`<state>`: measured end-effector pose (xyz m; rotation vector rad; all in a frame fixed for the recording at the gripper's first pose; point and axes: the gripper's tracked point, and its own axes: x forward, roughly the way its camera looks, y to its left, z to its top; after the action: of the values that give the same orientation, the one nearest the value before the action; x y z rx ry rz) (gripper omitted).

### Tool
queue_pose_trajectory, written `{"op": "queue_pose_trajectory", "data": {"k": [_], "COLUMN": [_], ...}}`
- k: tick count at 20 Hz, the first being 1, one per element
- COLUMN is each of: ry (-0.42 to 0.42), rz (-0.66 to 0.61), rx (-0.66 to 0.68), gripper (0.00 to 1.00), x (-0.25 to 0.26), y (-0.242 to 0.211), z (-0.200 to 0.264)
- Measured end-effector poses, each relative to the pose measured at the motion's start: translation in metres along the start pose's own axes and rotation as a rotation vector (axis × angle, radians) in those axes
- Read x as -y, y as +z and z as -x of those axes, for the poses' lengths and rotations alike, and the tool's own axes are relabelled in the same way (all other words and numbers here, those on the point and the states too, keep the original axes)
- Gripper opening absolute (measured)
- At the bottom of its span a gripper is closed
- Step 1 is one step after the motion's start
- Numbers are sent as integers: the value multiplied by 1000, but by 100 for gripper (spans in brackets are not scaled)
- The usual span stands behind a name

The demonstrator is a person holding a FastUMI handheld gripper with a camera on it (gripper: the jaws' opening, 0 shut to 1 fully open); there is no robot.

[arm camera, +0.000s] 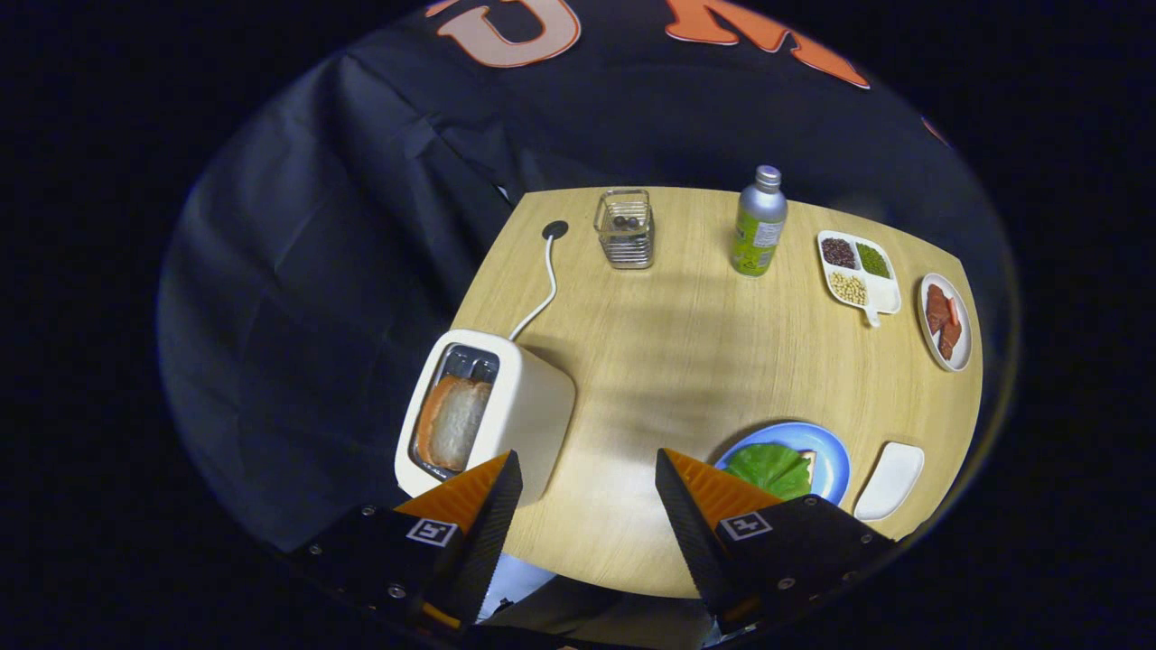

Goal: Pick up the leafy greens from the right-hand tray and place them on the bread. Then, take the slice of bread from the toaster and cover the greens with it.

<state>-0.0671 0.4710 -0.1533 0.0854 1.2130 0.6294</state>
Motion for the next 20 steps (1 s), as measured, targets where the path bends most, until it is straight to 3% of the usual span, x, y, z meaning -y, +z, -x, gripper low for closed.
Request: {"op": "queue_pose_trajectory", "data": {"k": [7,15,20], "ry": [21,13,-34], "rz": [32,26,-1], "rx": [-55,-143,-162], "gripper": [90,68,54], "x": [-73,-109,-101], "y": [10,4,7], "z": [-26,-69,-83]}}
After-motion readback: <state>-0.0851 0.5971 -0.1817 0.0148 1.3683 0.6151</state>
